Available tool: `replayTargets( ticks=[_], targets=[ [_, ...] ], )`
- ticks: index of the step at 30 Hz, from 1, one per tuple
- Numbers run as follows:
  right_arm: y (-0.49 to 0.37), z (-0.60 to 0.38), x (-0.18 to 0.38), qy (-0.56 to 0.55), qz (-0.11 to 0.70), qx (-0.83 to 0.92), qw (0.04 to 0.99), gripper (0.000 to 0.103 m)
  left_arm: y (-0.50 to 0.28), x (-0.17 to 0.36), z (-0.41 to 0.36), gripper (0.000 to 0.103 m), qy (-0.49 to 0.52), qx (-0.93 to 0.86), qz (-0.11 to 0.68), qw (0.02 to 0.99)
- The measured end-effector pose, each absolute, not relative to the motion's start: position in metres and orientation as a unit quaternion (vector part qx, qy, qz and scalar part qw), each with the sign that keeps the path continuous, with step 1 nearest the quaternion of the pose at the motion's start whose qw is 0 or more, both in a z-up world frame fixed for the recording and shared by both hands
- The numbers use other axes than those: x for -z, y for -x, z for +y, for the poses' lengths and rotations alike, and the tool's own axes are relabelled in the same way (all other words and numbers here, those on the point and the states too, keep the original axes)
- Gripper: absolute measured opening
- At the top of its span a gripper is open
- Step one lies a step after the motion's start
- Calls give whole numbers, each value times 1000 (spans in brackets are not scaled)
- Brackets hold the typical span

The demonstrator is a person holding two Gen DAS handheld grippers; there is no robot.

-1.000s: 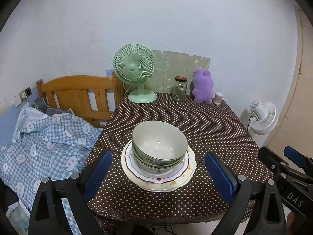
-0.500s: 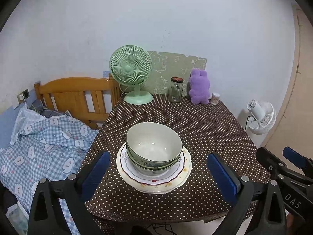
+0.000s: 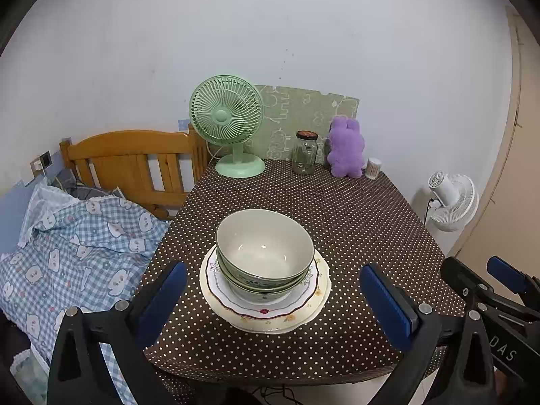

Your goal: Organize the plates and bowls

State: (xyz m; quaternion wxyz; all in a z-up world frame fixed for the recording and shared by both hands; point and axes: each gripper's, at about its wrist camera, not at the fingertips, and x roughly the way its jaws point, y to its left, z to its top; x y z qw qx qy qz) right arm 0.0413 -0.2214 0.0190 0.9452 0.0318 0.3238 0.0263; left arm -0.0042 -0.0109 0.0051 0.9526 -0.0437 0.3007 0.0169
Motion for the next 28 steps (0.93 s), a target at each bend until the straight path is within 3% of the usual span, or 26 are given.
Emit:
replayTargets(
  ticks=[28],
  targets=[
    [-42,-225,-13,-34,334,-27,942,87,5,-6,-11,103,44,-17,303,952]
  ],
)
